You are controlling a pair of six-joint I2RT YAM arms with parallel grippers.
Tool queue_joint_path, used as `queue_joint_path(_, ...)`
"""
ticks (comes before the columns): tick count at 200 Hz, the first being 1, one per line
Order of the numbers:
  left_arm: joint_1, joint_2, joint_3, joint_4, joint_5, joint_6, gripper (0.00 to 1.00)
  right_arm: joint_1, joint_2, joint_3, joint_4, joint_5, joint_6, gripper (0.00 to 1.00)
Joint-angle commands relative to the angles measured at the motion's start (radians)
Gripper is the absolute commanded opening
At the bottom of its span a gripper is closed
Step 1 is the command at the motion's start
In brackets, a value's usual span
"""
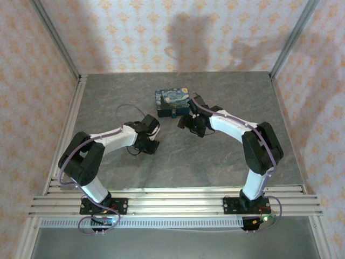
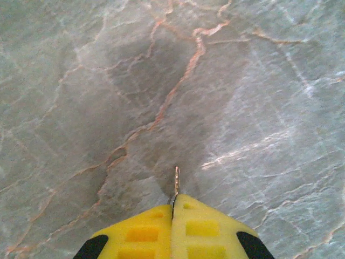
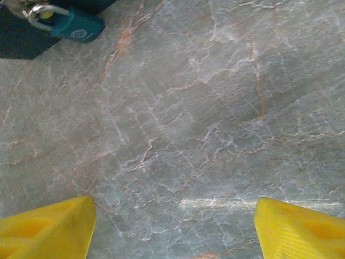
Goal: Unlock a padlock with a key
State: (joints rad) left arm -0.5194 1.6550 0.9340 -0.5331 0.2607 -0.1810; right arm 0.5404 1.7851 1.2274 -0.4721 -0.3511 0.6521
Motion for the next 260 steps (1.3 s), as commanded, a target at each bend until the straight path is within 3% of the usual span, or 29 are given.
queue_joint_path(1, -0.018, -0.005, -0.043, 0.047, 0.063, 0.03, 0.0, -0.027, -0.067, -0.04, 0.069, -0.002, 0.065, 0.78)
queue_joint_path(153, -0.013, -0.074, -0.055, 0.124, 0.131, 0.067, 0.0, -0.068, -0.147, -0.15, 0.187, -0.079, 0.095, 0.77)
queue_joint_path(206, -0.013, -0.166, -0.058, 0.128, 0.172, 0.108, 0.0, -0.101, -0.185, -0.177, 0.302, -0.213, 0.097, 0.7)
queue_joint_path(260, 0.055, -0.296, 0.121, 0.02, 0.302, 0.157, 0.0, -0.123, -0.282, -0.07, 0.293, -0.383, -0.035, 0.63)
